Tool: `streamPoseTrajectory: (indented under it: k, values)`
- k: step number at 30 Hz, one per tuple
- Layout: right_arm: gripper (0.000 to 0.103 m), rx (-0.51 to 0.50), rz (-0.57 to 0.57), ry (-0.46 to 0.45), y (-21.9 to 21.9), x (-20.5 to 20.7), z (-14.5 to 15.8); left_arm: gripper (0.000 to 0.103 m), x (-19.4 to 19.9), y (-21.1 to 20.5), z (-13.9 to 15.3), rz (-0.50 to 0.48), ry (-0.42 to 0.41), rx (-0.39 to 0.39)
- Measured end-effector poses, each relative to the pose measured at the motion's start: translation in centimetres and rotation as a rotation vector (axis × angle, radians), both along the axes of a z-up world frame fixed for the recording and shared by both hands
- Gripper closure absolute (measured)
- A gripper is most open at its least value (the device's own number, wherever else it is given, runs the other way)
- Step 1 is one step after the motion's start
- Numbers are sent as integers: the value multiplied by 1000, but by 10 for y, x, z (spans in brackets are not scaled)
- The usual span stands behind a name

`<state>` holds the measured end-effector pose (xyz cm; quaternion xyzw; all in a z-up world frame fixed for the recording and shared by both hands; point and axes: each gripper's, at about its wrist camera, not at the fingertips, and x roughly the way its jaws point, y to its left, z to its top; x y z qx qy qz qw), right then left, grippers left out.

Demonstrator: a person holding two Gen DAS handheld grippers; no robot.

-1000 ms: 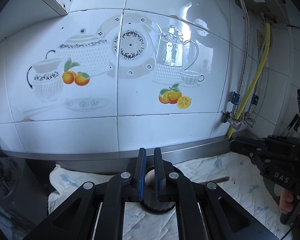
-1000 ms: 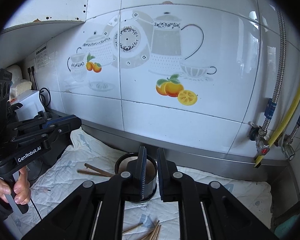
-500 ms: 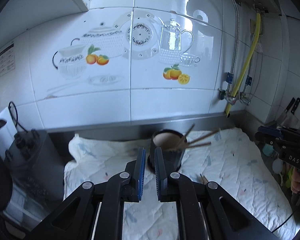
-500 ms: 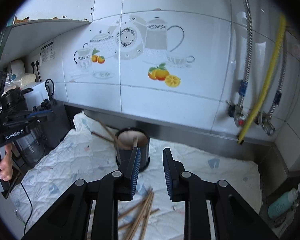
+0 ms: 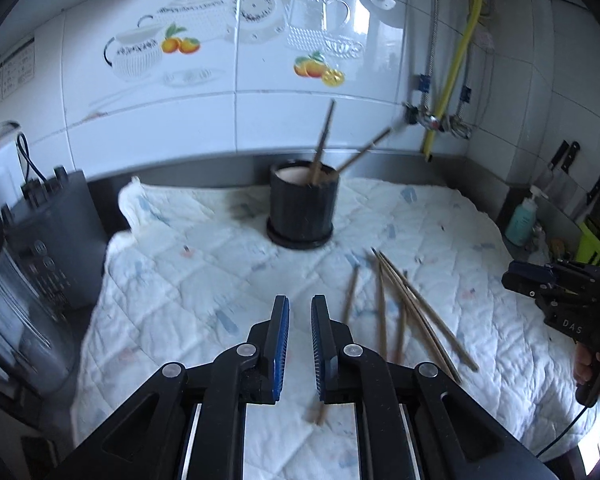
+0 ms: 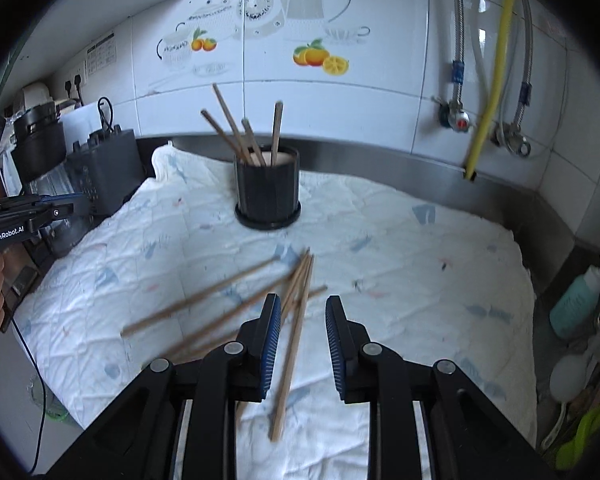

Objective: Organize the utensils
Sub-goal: 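Move the left tool back over the loose chopsticks on the cloth, then lower the left tool onto a wooden chopstick and close its fingers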

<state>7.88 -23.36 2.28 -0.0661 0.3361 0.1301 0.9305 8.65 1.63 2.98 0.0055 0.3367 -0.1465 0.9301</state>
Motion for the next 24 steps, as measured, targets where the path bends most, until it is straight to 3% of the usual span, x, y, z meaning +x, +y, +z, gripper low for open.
streamPoseTrajectory:
  k: [13,24]
  values:
    - [77,71,-44,99,-12,-33,-59,90,-30,-49,-81,-131,148,-69]
    - [77,78,-48,127,-3,-31,-80,90,-4,-81,-116,-158,195,-50]
